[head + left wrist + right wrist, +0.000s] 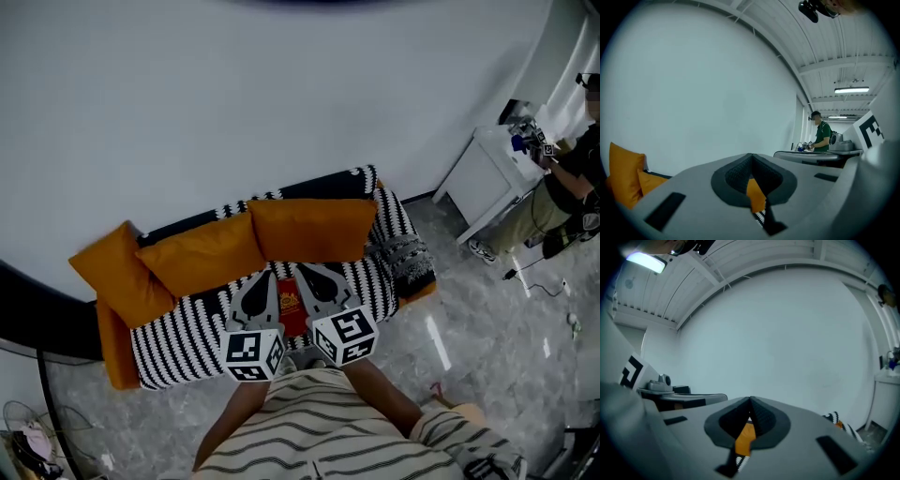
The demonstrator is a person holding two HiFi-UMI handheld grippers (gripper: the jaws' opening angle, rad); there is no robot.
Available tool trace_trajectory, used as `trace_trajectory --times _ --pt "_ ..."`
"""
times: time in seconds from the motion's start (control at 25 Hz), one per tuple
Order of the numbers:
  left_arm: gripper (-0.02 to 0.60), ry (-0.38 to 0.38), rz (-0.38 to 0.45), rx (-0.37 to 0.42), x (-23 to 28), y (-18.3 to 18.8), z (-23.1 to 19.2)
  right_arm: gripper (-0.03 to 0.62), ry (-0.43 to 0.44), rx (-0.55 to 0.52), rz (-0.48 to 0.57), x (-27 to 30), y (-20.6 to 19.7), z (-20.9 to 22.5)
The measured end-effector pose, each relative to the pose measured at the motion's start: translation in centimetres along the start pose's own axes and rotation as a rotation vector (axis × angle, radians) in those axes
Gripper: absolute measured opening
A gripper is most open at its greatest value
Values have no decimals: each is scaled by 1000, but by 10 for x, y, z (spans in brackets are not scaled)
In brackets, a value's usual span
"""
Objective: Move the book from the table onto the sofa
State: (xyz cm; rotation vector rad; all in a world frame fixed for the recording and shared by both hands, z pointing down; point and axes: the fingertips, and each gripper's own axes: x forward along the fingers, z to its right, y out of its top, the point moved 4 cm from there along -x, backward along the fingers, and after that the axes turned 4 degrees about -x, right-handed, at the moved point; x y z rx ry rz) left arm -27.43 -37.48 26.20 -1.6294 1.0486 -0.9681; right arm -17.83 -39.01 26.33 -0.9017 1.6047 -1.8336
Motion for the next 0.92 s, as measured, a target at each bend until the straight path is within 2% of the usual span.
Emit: trace_trajectory --times 0.36,0.92 --pt "5 -9 33 21 0 9 -3 14 -24 -32 62 0 18 0" --pt "5 -9 50 18 -4 7 1 14 -19 -35 72 -5 15 0"
